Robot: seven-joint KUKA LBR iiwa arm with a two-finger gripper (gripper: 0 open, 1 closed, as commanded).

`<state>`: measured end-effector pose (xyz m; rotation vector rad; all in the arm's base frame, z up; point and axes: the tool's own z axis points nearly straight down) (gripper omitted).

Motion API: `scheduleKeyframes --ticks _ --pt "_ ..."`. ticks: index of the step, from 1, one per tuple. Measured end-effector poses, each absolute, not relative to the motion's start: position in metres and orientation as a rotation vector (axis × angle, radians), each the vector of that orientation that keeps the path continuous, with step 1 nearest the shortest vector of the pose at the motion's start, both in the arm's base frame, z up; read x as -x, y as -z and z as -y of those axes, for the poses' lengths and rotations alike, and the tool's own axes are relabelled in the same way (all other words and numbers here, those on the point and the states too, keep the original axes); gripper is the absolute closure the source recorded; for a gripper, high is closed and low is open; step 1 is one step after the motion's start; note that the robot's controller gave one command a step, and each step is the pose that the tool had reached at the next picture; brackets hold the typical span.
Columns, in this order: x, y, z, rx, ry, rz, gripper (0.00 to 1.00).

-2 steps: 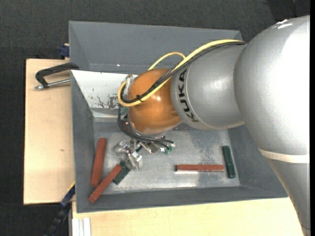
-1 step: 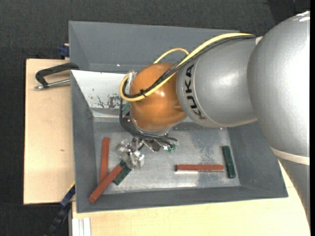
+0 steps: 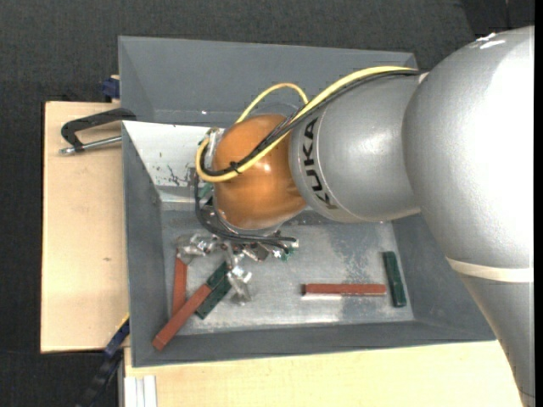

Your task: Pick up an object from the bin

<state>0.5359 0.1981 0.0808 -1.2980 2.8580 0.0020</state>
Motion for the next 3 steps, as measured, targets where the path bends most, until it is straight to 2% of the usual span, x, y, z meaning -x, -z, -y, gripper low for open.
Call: scheduleKeyframes --ticks 1,2,3 --pt "-0.541 -0.077 -0.200 1.310 0.002 -2.837 1.00" --pt "-0.541 -0.077 -0.200 1.309 0.001 -2.838 1.00" --pt "-0.518 -0.186 -0.211 1.246 -0.002 -2.877 1.00"
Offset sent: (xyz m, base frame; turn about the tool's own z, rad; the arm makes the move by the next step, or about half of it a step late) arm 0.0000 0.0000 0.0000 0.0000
